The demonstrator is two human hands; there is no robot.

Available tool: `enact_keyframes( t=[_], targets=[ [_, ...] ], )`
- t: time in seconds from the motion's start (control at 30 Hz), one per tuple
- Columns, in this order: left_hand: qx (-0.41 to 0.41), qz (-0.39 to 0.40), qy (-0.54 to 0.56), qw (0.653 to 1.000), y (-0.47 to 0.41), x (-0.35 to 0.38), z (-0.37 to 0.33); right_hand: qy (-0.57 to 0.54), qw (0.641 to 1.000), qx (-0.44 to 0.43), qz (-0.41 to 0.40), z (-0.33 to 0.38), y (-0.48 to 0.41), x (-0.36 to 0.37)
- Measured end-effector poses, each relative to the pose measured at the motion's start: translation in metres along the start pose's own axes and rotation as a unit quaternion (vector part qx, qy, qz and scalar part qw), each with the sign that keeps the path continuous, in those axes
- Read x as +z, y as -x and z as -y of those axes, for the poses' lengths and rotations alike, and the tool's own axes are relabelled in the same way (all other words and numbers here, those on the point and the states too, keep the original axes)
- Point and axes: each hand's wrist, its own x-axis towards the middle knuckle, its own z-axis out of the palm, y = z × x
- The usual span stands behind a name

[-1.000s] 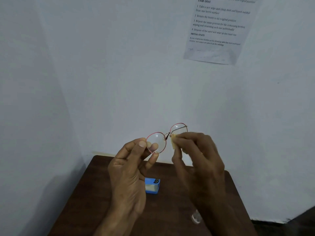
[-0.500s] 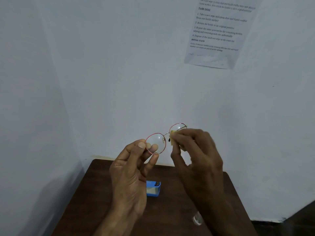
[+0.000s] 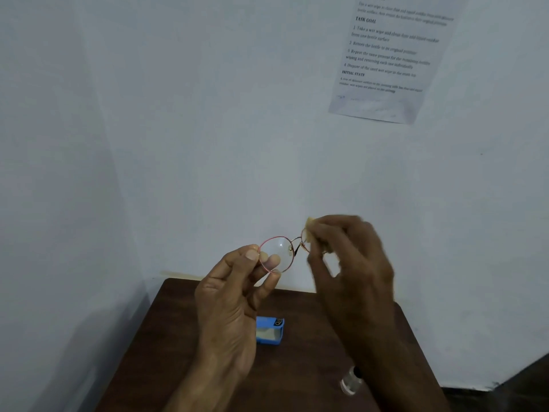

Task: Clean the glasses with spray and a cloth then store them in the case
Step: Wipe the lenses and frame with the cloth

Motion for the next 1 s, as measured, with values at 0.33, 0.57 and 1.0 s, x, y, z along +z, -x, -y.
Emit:
enact_keyframes(
  t=[0.33,0.57,1.0],
  targets=[
    [0.005,0.0,0.003,1.0,-0.005,-0.004,-0.004,-0.008,1.0,-0.028,0.009,0.019,0.006,0.007],
    [-0.017,-0.008,0.043,0.999,-0.003,0.0,-0.002,-0.067,0.997,-0.035,0.014,0.031,0.022,0.008],
    [-0.047,-0.012,0.094,0.994,0.001,0.0,-0.002,-0.039,0.999,-0.006,0.009,0.029,0.023,0.0]
  ],
)
